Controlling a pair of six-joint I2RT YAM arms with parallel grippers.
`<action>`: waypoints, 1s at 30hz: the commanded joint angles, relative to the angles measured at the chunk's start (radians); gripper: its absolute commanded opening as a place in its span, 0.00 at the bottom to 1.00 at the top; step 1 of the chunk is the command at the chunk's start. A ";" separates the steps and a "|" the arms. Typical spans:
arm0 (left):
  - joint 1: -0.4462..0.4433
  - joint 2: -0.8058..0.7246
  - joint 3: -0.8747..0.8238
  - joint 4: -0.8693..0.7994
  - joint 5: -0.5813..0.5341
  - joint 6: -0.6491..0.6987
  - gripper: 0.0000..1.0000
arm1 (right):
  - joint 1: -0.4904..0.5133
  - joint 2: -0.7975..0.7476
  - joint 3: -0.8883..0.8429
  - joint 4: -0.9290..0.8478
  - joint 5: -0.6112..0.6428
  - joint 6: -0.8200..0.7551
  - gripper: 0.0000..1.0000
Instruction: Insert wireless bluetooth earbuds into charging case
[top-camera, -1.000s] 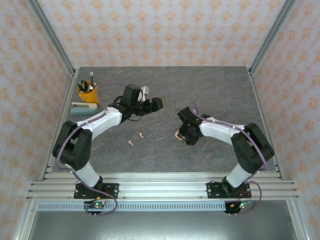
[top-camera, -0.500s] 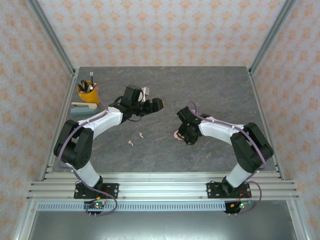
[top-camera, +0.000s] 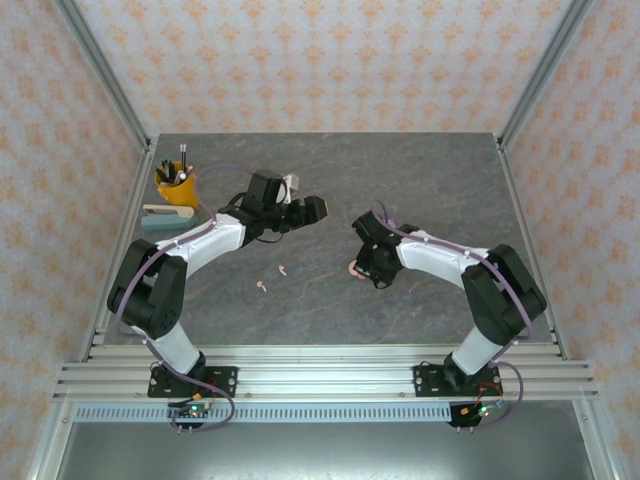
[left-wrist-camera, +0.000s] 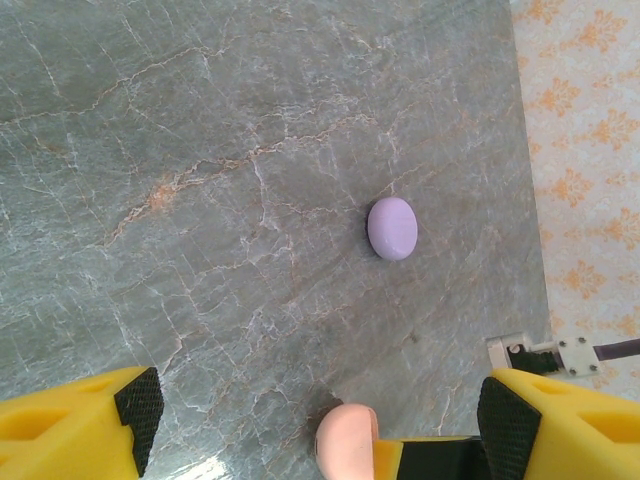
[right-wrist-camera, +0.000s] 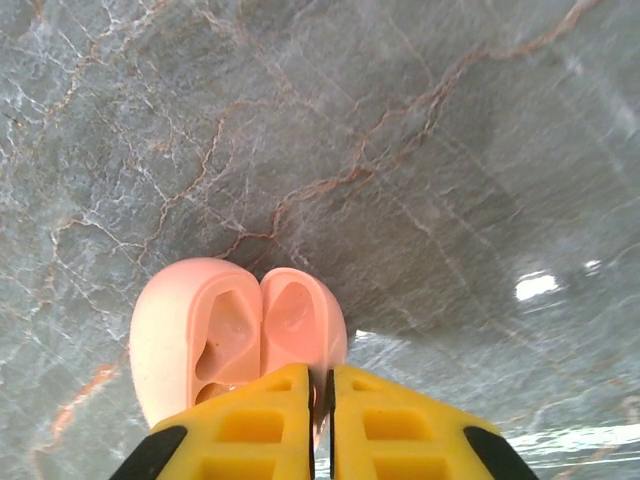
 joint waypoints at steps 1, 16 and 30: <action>-0.002 -0.016 -0.009 0.008 -0.010 0.021 0.85 | 0.004 0.001 0.043 -0.080 0.073 -0.175 0.13; -0.003 -0.074 -0.045 -0.006 -0.012 0.024 0.85 | -0.005 0.036 0.184 -0.131 -0.017 -0.408 0.21; -0.003 -0.080 -0.034 -0.053 0.006 0.054 0.85 | -0.033 0.031 0.130 -0.206 -0.035 -0.446 0.25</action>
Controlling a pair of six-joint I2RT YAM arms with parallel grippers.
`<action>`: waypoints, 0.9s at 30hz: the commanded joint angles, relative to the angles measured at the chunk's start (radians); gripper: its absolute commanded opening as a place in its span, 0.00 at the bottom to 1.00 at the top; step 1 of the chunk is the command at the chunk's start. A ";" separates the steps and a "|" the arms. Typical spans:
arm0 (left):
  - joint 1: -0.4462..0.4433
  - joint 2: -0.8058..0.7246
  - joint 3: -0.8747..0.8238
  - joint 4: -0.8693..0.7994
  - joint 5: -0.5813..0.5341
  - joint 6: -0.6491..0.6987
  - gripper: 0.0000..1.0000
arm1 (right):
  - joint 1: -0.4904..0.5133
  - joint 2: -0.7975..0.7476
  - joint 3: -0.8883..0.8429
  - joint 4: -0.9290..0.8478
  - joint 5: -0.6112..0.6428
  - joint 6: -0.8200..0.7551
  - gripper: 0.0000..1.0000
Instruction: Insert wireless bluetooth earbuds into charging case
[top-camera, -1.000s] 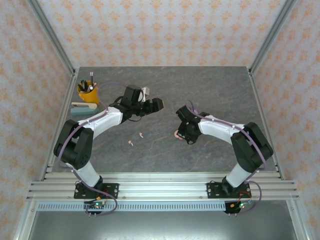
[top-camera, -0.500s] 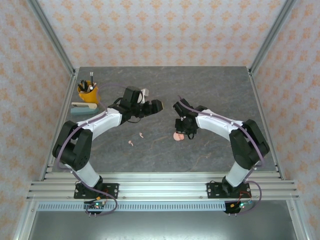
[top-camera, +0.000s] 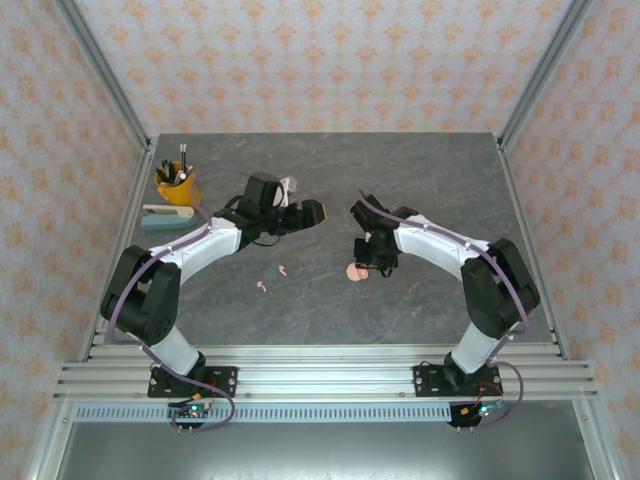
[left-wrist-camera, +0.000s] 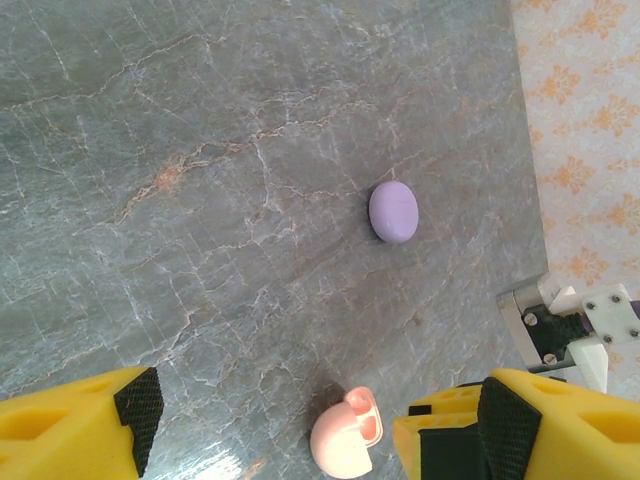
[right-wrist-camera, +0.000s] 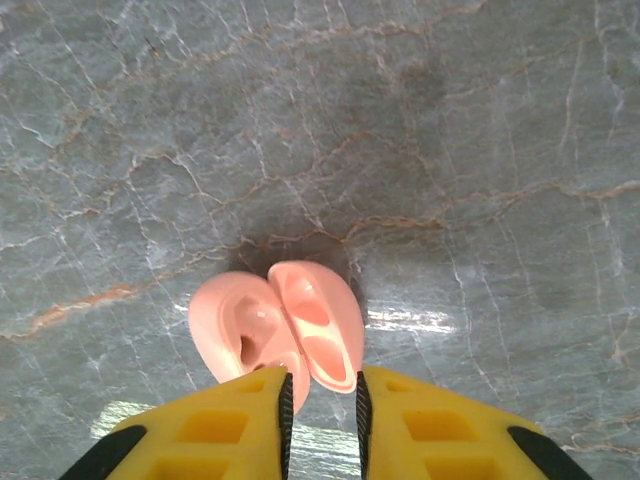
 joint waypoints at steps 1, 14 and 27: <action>-0.003 -0.028 0.007 -0.032 0.007 0.033 0.85 | -0.005 -0.014 -0.028 -0.047 0.011 -0.031 0.25; -0.003 -0.007 0.020 -0.029 0.012 0.029 0.85 | -0.005 0.021 -0.029 -0.048 0.002 -0.052 0.24; -0.002 -0.007 0.011 -0.026 0.008 0.028 0.85 | -0.005 0.086 -0.003 -0.030 0.002 -0.052 0.22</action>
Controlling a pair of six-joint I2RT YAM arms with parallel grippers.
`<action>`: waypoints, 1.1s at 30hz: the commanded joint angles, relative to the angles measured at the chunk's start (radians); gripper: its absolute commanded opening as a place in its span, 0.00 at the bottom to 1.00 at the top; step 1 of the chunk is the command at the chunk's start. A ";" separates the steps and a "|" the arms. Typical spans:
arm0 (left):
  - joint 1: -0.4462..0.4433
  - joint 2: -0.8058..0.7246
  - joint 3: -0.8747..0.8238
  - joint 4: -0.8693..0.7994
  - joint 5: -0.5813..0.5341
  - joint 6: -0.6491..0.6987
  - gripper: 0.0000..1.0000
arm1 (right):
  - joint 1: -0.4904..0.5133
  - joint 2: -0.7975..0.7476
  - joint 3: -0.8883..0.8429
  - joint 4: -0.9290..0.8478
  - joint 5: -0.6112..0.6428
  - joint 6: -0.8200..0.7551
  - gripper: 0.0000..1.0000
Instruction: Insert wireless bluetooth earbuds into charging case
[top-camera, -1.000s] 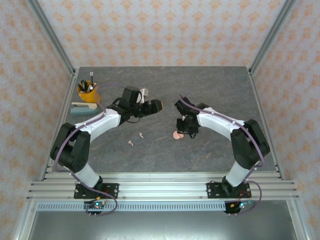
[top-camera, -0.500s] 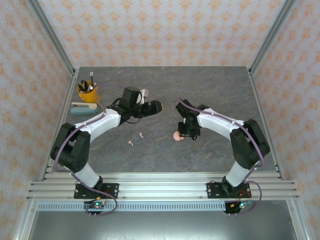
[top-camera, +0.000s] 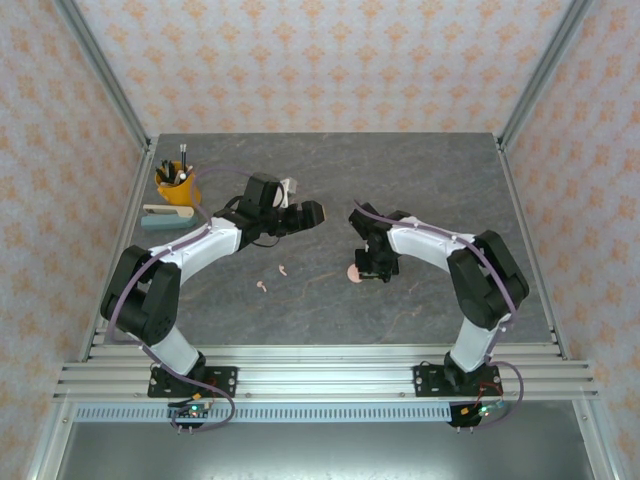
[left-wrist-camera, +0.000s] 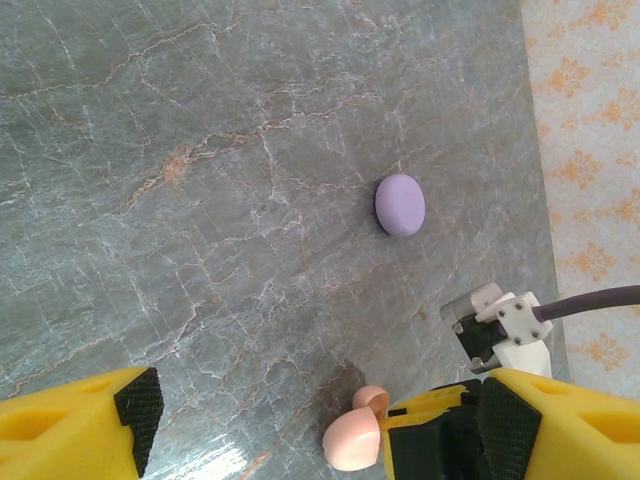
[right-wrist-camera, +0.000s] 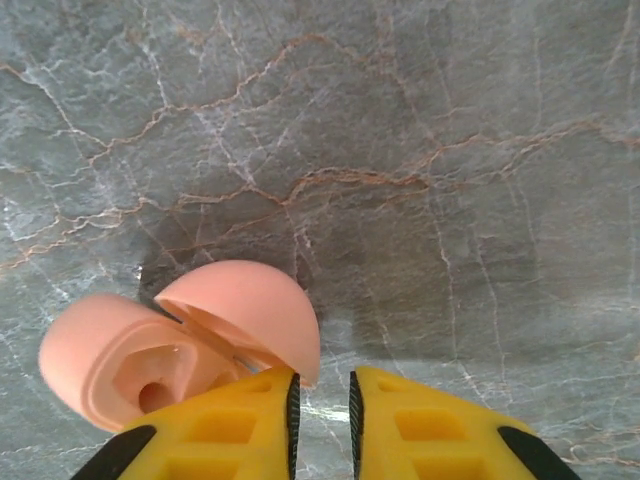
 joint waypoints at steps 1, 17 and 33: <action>-0.003 -0.009 0.010 -0.012 0.007 0.020 0.85 | -0.005 0.008 0.016 -0.004 0.014 -0.009 0.22; -0.003 -0.009 0.005 -0.011 0.015 0.022 0.85 | -0.005 0.048 0.034 0.029 0.039 -0.004 0.13; -0.003 0.010 0.044 -0.095 0.072 0.080 0.85 | -0.010 -0.049 0.045 0.021 0.066 -0.090 0.00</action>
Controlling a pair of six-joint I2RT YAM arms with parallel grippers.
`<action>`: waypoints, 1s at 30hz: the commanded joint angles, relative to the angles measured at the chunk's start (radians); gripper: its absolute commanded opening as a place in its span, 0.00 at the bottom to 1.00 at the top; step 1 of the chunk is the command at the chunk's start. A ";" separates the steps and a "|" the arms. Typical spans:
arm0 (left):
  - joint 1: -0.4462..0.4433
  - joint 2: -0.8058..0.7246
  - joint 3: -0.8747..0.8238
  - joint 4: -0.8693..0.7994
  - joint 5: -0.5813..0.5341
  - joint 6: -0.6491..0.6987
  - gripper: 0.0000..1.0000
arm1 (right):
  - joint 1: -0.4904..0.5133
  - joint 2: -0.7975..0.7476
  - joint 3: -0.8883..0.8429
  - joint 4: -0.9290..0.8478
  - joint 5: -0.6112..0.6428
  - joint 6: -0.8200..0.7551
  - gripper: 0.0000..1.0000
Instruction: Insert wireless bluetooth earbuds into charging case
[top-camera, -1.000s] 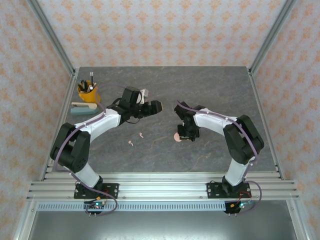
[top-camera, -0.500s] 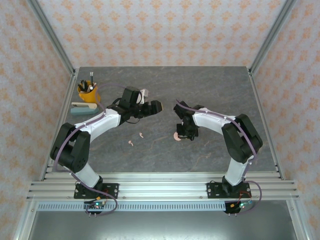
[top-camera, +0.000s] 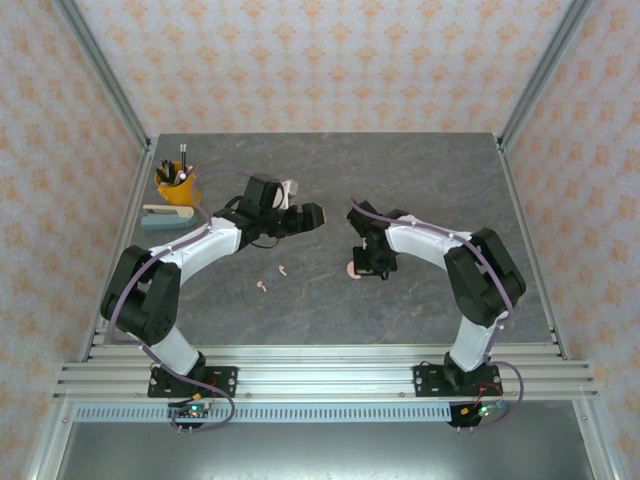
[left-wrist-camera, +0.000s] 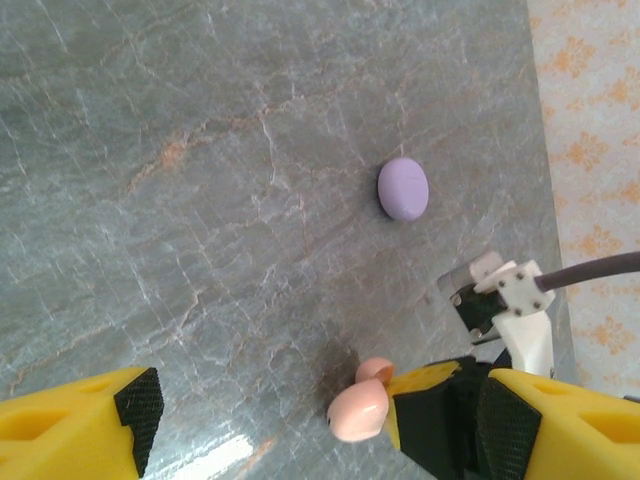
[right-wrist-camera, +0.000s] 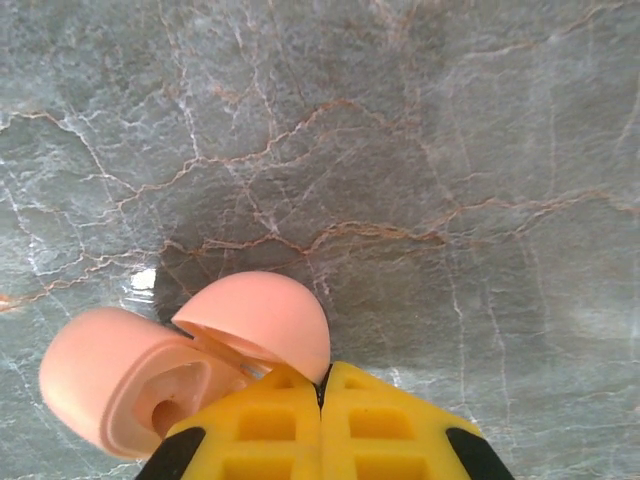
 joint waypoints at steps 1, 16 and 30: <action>-0.003 0.015 0.049 -0.072 0.061 0.073 0.85 | -0.010 -0.069 0.026 -0.003 0.042 -0.053 0.00; -0.080 0.132 0.166 -0.312 0.166 0.265 0.84 | -0.043 -0.069 0.061 0.015 -0.067 -0.179 0.00; -0.085 0.160 0.216 -0.488 0.311 0.438 0.77 | -0.087 -0.074 0.121 0.017 -0.363 -0.356 0.00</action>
